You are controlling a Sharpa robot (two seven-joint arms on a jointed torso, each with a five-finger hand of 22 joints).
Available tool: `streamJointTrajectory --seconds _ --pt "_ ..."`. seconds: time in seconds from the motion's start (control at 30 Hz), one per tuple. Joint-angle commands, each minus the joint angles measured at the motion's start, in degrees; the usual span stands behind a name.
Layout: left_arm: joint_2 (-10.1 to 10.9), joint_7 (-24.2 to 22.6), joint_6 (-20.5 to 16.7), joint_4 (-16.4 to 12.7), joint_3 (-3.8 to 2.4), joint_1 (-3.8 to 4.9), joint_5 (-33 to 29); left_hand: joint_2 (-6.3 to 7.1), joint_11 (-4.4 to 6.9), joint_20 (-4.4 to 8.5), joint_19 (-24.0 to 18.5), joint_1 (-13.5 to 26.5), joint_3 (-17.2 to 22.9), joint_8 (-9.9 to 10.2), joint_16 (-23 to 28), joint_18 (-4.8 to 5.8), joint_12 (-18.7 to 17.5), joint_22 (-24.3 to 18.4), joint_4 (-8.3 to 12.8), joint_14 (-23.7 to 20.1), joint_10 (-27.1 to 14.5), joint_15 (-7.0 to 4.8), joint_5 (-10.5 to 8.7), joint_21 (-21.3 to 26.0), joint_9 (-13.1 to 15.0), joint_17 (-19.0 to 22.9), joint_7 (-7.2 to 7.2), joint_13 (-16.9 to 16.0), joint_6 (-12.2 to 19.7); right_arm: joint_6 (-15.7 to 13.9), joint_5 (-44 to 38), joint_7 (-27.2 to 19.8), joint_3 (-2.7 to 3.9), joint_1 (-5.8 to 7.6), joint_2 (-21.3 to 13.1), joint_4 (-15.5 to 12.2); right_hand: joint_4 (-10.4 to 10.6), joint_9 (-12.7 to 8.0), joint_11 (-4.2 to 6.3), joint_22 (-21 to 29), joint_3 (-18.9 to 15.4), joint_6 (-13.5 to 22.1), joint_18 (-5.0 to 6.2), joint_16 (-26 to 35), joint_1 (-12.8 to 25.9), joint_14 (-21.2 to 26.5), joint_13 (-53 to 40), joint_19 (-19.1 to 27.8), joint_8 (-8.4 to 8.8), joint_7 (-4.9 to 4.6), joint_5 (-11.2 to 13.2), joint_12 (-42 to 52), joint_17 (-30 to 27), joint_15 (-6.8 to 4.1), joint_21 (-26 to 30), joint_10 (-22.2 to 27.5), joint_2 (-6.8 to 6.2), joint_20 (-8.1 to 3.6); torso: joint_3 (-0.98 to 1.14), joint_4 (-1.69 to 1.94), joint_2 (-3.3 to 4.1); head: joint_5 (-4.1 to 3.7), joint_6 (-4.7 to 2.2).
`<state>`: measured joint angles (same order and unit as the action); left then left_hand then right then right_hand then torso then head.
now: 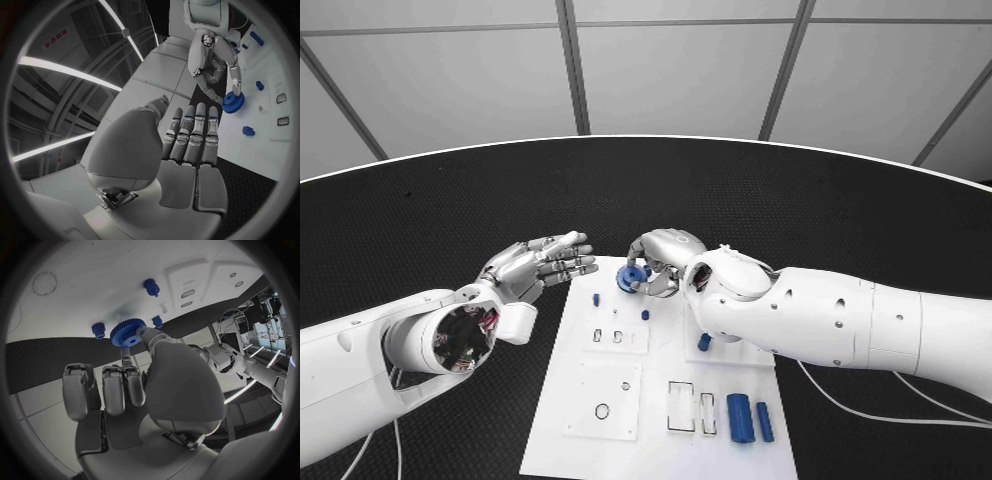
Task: Assemble the parts on the task board
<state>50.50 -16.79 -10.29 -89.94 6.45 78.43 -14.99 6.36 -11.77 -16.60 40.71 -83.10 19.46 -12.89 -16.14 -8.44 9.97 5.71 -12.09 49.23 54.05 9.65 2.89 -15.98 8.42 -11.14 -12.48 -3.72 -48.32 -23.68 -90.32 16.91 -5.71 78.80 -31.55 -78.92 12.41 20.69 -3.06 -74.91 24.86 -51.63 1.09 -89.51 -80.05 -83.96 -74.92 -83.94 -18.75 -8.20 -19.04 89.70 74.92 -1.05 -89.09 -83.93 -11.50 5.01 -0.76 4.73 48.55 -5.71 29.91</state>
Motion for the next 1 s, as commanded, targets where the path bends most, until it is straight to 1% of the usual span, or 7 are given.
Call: streamJointTrajectory --seconds 0.03,0.13,0.23,0.27,0.4,0.5,1.0 --pt "0.0 0.0 0.0 0.0 0.00 0.00 0.0 0.10 -0.09 -0.02 0.4 -0.5 0.5 0.4 0.2 -0.58 -0.4 -0.1 0.1 -0.4 0.3 0.17 0.01 0.4 -0.1 -0.1 -2.64 0.0 0.2 0.4 0.0 0.1 -0.01 0.00 0.2 0.3 -0.1 0.2 0.20 -13.0 0.4 -1.6 -0.69 -0.2 -0.1 -5.9 -15.1 -5.2 -0.31 0.60 -0.2 0.3 14.1 -0.26 -0.2 -6.1 0.44 -0.35 0.14 -0.04 -0.03 0.03 0.19" --pt "0.0 0.0 0.0 0.1 0.00 0.00 0.0 0.10 -0.09 -0.02 0.4 -0.5 0.5 0.4 0.2 -0.58 -0.4 -0.1 0.1 -0.4 0.3 0.17 0.01 0.4 -0.1 -0.1 -2.64 0.0 0.2 1.2 0.0 0.2 -0.01 0.00 0.2 0.3 -0.1 0.1 0.17 -13.1 0.5 -1.6 -0.70 -0.3 0.1 -5.9 -15.1 -5.2 -0.21 0.56 -0.2 0.3 14.2 -0.23 -0.2 -6.1 0.37 -0.32 0.11 -0.07 -0.04 0.07 0.19" --pt "-0.1 0.0 0.0 0.2 0.00 0.00 0.0 0.10 -0.09 -0.02 0.4 -0.5 0.5 0.4 0.2 -0.58 -0.4 -0.1 0.1 -0.4 0.3 0.17 0.01 0.4 -0.1 -0.1 -2.64 0.0 0.2 2.0 0.0 0.2 -0.02 -0.01 0.3 0.2 -0.1 0.1 0.15 -13.0 0.6 -1.6 -0.68 -0.2 0.2 -5.8 -15.1 -5.2 -0.18 0.55 -0.2 0.3 14.1 -0.22 -0.1 -6.1 0.34 -0.31 0.18 -0.10 -0.05 0.07 0.14" --pt "-0.1 0.0 0.0 0.2 0.00 0.00 0.0 0.10 -0.09 -0.02 0.4 -0.5 0.5 0.4 0.2 -0.58 -0.4 -0.1 0.1 -0.4 0.3 0.17 0.01 0.4 -0.1 -0.1 -2.64 0.0 0.2 2.2 0.0 0.3 -0.02 -0.01 0.2 0.1 -0.1 0.1 0.15 -13.1 0.6 -1.6 -0.70 -0.2 0.2 -5.8 -15.1 -5.2 -0.17 0.54 -0.2 0.3 14.1 -0.22 -0.2 -6.1 0.33 -0.31 0.19 -0.12 -0.06 0.07 0.23" --pt "-0.1 0.0 0.1 0.4 0.00 0.00 0.0 0.10 -0.09 -0.02 0.4 -0.5 0.5 0.4 0.2 -0.58 -0.4 -0.1 0.1 -0.4 0.3 0.17 0.01 0.4 -0.1 -0.1 -2.64 0.0 0.2 2.8 0.0 0.5 -0.03 -0.01 0.0 -0.1 -0.1 0.1 0.15 -13.1 0.6 -1.6 -0.70 -0.2 0.2 -5.8 -15.1 -5.2 -0.17 0.54 -0.2 0.3 14.1 -0.22 -0.2 -6.1 0.33 -0.31 0.14 -0.15 -0.07 0.05 0.28" --pt "-0.1 0.0 0.1 0.5 0.00 0.00 0.0 0.10 -0.09 -0.02 0.4 -0.5 0.5 0.4 0.2 -0.58 -0.4 -0.1 0.1 -0.4 0.3 0.17 0.01 0.4 -0.1 -0.1 -2.64 0.0 0.2 3.0 0.0 0.9 -0.04 -0.01 -0.3 -0.2 -0.1 0.1 0.15 -13.1 0.6 -1.6 -0.70 -0.2 0.2 -5.8 -15.1 -5.2 -0.17 0.54 -0.2 0.3 14.1 -0.22 -0.2 -6.1 0.33 -0.31 0.14 -0.12 -0.10 0.03 0.28" --pt "0.0 0.0 0.1 0.6 0.00 0.00 0.0 0.10 -0.09 -0.02 0.4 -0.5 0.5 0.4 0.2 -0.58 -0.4 -0.1 0.1 -0.4 0.3 0.17 0.01 0.4 -0.1 -0.1 -2.64 0.0 0.2 1.8 0.0 1.7 -0.04 -0.01 -1.3 -0.7 -0.2 0.1 0.14 -13.3 0.6 -1.6 -0.73 -0.2 0.4 -5.9 -15.1 -5.3 -0.11 0.55 -0.2 0.3 14.2 -0.19 -0.2 -6.1 0.25 -0.29 0.11 -0.05 -0.01 0.00 0.31"
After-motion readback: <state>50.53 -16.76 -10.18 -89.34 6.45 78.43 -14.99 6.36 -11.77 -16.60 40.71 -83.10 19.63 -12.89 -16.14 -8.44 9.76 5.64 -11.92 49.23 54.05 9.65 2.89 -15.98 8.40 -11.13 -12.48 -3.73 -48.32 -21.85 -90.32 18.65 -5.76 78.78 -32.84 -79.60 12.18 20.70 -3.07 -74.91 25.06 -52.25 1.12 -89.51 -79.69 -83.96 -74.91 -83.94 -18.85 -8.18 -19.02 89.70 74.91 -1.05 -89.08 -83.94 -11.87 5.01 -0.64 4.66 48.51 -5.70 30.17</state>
